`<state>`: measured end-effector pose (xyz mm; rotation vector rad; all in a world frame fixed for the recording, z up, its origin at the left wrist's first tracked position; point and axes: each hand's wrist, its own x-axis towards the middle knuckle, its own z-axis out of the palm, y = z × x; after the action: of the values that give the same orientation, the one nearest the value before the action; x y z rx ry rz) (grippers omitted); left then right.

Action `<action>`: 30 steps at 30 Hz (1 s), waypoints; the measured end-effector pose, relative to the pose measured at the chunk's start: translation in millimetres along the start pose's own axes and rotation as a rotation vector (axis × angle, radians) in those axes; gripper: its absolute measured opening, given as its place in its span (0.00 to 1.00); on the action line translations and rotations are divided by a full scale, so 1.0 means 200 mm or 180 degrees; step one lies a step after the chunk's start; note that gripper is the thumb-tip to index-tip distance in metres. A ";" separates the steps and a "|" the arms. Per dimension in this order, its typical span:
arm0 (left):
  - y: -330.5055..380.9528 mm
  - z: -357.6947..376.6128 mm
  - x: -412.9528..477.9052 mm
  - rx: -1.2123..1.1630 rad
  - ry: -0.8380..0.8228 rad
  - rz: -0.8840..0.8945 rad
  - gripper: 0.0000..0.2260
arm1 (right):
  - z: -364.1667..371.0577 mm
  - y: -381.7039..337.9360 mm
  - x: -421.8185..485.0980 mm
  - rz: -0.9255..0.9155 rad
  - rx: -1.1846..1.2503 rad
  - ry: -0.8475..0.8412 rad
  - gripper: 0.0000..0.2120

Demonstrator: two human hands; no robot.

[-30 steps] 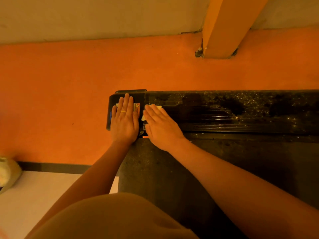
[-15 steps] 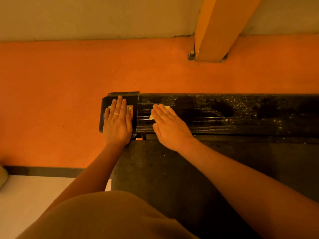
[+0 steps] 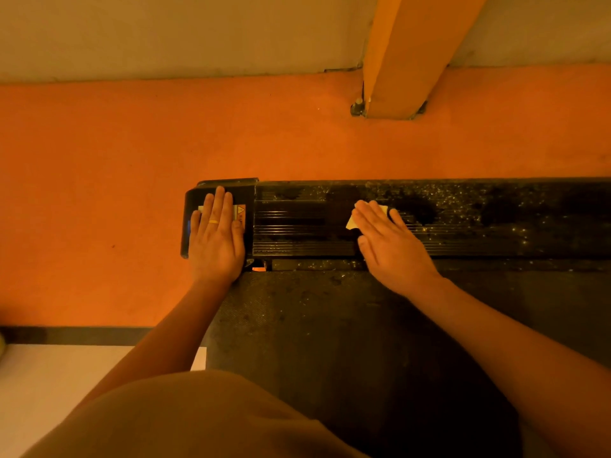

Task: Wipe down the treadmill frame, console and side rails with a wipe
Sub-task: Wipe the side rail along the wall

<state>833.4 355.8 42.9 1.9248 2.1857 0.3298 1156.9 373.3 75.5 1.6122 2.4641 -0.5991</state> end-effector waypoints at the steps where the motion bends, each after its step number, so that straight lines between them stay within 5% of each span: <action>1: 0.00 0.00 0.00 0.0006 0.0003 -0.0010 0.26 | 0.00 -0.03 0.01 0.0036 0.0031 0.0008 0.28; 9: 0.00 0.00 0.00 0.0036 -0.0032 -0.0025 0.26 | 0.03 -0.07 0.05 -0.0182 -0.0024 0.0109 0.30; 18: 0.00 0.01 0.00 0.0024 0.0008 -0.0029 0.25 | 0.05 -0.05 -0.05 0.0678 0.0638 0.0379 0.30; 30: -0.02 0.01 0.00 0.0120 -0.0024 0.0024 0.27 | 0.01 -0.72 0.44 -0.0588 0.0154 -0.0073 0.26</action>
<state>830.8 356.4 39.3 1.9510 2.1955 0.2841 989.6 397.5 82.1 1.3942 2.6194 -0.7026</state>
